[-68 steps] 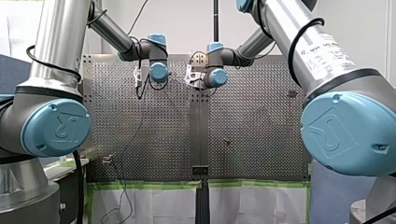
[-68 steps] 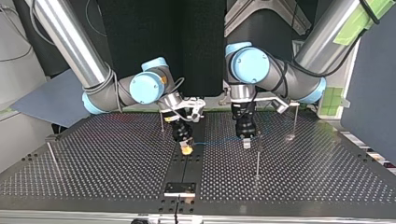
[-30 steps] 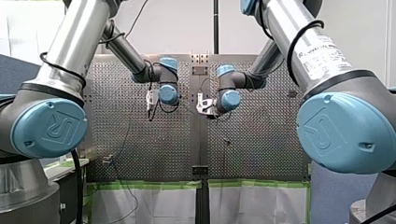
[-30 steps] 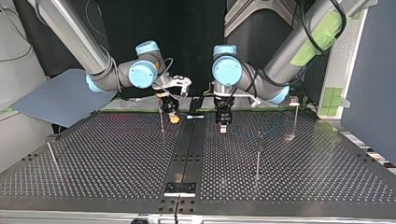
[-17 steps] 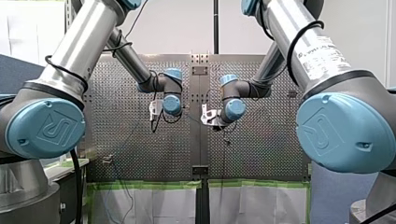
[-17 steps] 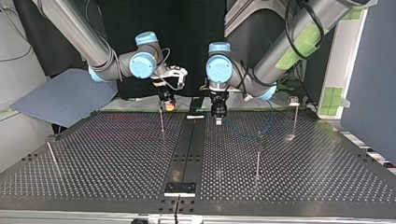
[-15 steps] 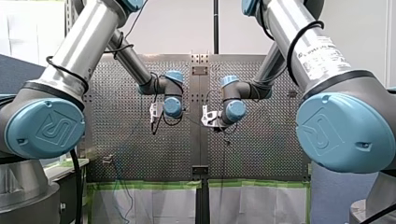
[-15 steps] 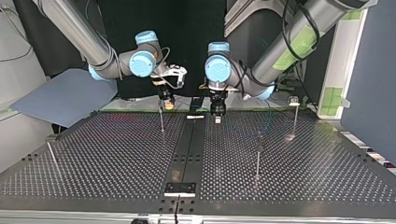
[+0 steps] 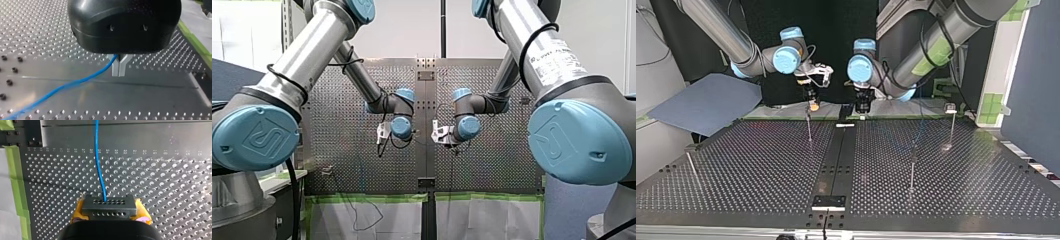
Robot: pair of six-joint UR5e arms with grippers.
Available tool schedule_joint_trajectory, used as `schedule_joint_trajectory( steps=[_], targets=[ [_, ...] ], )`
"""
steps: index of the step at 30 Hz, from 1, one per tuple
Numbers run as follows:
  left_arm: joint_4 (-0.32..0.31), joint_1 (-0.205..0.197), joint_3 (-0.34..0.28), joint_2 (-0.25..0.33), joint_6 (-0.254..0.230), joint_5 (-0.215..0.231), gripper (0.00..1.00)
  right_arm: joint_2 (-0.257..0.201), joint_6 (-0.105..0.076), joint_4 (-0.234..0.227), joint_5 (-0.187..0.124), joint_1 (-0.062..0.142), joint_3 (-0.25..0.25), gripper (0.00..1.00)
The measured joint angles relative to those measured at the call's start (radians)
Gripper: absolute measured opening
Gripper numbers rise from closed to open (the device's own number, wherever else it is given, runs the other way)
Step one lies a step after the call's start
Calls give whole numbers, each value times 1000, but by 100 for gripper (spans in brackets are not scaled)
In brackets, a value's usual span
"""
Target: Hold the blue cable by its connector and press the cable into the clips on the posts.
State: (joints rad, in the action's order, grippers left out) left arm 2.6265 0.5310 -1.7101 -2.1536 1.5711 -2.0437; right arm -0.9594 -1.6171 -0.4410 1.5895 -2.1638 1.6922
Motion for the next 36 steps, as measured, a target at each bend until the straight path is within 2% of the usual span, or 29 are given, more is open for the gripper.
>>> schedule_joint_trajectory(
  steps=[4, 9, 19, 27, 31, 36],
  targets=[
    [8, 21, 0, 0, -2, 0, 0, 0, 0, -21, 9, 7, 20, 0],
    [4, 43, 0, -12, 5, -13, 0, 1, -19, -64, 21, 18, 64, 0],
    [-81, 72, 0, -77, 6, -3, 0, 1, -54, -165, 21, 56, 151, 0],
    [-151, 111, 0, -82, 32, -8, 0, 5, -66, -210, 17, 94, 161, 0],
    [-179, 128, 0, -94, 40, -11, 0, 31, -67, -222, 15, 115, 161, 0],
    [-208, 142, 0, -135, 36, -14, 0, 60, -64, -230, 14, 131, 162, 0]
  ],
)
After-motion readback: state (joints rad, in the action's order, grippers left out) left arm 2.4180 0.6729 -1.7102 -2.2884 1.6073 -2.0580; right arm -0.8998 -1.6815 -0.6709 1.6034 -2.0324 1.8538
